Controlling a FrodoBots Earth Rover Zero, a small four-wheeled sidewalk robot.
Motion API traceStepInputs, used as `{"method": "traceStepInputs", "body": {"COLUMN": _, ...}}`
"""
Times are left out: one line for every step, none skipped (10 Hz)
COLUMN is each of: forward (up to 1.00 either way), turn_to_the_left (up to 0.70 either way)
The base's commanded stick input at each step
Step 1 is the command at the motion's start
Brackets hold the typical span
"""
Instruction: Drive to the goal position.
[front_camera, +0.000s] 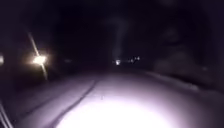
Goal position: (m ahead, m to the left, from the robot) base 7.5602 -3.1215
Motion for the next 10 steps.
{"method": "traceStepInputs", "body": {"forward": 1.0, "turn_to_the_left": 0.0}}
{"method": "traceStepInputs", "body": {"forward": 1.0, "turn_to_the_left": 0.0}}
{"method": "traceStepInputs", "body": {"forward": 1.0, "turn_to_the_left": 0.0}}
{"method": "traceStepInputs", "body": {"forward": 1.0, "turn_to_the_left": 0.0}}
{"method": "traceStepInputs", "body": {"forward": 1.0, "turn_to_the_left": 0.0}}
{"method": "traceStepInputs", "body": {"forward": 1.0, "turn_to_the_left": 0.0}}
{"method": "traceStepInputs", "body": {"forward": 1.0, "turn_to_the_left": 0.0}}
{"method": "traceStepInputs", "body": {"forward": 1.0, "turn_to_the_left": 0.0}}
{"method": "traceStepInputs", "body": {"forward": 1.0, "turn_to_the_left": 0.0}}
{"method": "traceStepInputs", "body": {"forward": 1.0, "turn_to_the_left": 0.0}}
